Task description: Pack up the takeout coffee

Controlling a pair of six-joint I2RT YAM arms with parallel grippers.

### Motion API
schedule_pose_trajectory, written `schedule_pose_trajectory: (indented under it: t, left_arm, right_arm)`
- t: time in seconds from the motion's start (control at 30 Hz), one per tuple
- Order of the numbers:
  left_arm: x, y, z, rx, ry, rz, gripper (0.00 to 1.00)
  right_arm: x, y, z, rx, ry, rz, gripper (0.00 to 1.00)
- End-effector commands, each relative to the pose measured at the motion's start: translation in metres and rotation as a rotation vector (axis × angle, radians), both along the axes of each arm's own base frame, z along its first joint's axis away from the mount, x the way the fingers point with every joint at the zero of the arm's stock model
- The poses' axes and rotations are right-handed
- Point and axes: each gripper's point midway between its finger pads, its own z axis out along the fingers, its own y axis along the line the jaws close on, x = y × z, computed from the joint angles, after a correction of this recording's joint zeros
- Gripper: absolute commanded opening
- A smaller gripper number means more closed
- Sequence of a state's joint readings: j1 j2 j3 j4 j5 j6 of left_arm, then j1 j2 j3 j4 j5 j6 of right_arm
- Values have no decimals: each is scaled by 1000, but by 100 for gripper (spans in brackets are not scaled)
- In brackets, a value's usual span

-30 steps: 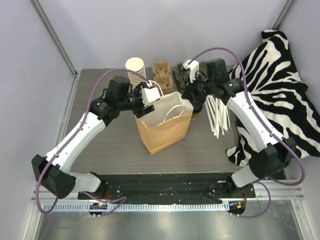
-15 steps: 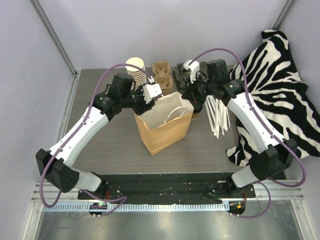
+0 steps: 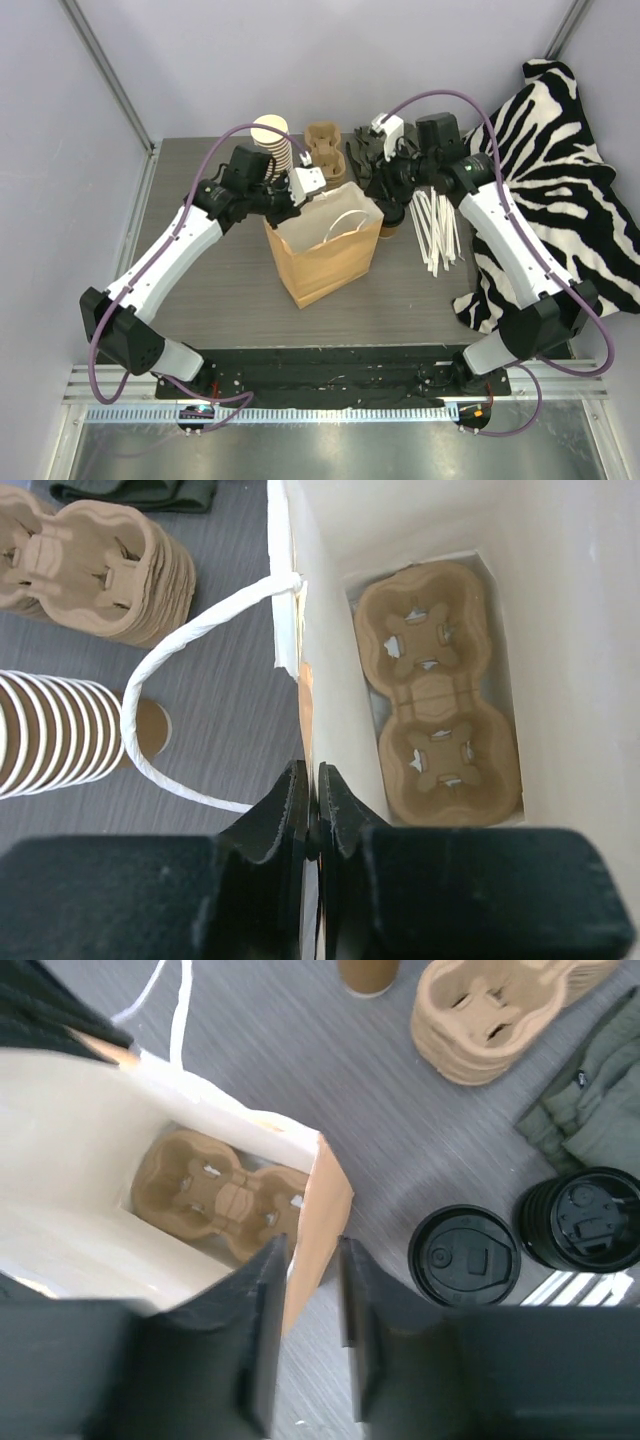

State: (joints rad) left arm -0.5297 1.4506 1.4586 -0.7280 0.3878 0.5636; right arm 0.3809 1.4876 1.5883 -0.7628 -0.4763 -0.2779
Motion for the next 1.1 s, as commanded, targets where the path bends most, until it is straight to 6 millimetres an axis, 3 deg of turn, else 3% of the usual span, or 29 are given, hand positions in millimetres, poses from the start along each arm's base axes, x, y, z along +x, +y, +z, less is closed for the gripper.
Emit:
schedule_pose_trajectory:
  t: [0.0,0.07,0.1,0.17,0.27,0.3,0.47,0.6,0.87,1.07]
  left_arm:
    - [-2,1,24,-7,-68,-43,6]
    - [-4,2,28,-3,-76,-58,5]
    - [-6,4,28,2,-73,-58,4]
    - [-9,5,28,10,-73,-64,2]
    - [-12,8,31,2,-83,-58,1]
    - [-12,8,35,-5,-94,-55,0]
    - [-16,8,35,-16,-97,-60,0]
    - [-16,8,34,-20,-97,-59,0]
    - [-17,8,29,-16,-69,-54,0]
    - [-18,7,26,-18,-59,-55,0]
  right_arm:
    - [9,-15,41,39,-11,-88,47]
    - [13,-24,55,63,-11,-133,60]
    - [12,-29,55,62,12,-147,72]
    - [14,-34,49,46,46,-156,78]
    - [15,-50,21,-20,120,-176,82]
    - [15,-55,9,-52,143,-179,94]
    - [23,-67,-43,-155,228,-219,100]
    - [36,-72,-69,-203,263,-246,100]
    - [54,-74,-107,-250,256,-242,100]
    - [66,-76,-121,-266,200,-246,100]
